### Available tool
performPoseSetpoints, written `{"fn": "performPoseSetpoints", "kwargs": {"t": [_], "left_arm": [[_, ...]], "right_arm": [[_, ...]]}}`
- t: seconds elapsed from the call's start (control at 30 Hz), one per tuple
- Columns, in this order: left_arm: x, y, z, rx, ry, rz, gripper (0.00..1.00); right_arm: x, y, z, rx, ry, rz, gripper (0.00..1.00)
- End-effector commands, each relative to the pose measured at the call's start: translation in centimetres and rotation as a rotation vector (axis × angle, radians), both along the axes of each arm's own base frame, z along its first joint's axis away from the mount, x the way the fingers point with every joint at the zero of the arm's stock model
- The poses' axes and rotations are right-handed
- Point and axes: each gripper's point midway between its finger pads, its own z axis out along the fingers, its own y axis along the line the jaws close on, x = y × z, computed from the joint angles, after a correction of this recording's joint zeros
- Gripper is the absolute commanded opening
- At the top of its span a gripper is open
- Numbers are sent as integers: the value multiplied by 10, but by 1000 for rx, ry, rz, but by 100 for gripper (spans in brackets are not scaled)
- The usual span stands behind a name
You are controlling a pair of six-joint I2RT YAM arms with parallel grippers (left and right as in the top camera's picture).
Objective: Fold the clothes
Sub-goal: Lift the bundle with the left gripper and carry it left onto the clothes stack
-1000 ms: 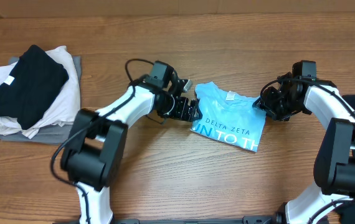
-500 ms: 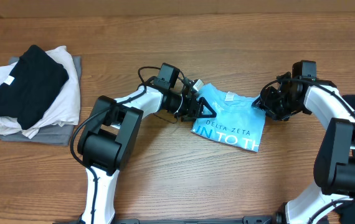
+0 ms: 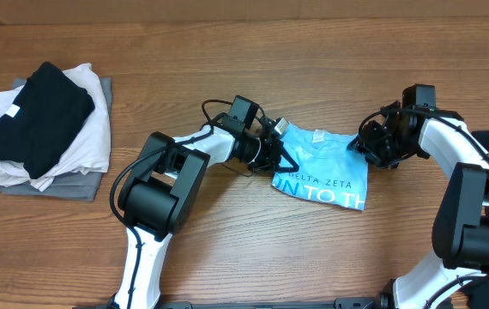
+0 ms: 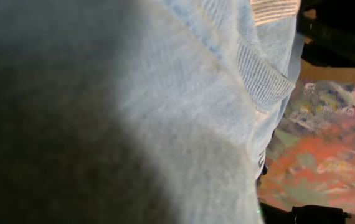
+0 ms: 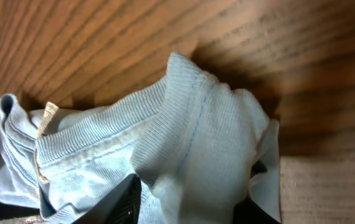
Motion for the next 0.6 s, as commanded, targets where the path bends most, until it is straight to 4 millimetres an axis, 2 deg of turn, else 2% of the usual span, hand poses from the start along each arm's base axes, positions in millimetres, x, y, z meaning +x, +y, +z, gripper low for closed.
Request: {"fn": "performPoseSetpoints", "kwargs": {"t": [0.0,0.1,0.27,0.43,0.5,0.57], "left_arm": [[2,21,-19,86,8,38,4],[16,38,6,72,-52,57,4],[43,80,78,41,-204,125,4],[65,134,165,5,-410,249,4],[74,164,196,13,-499,323,4],[81,194,218,36,-562,402,4]], "right_arm": [[-2,2,16,27,-9,2,41],[-5,-1,29,36,6,-7,40],[2,-1,71,92,-87,-9,40],[4,0,104,96,-187,-5,44],[4,0,110,92,-205,-4,44],[3,1,112,92,-208,-2,44]]}}
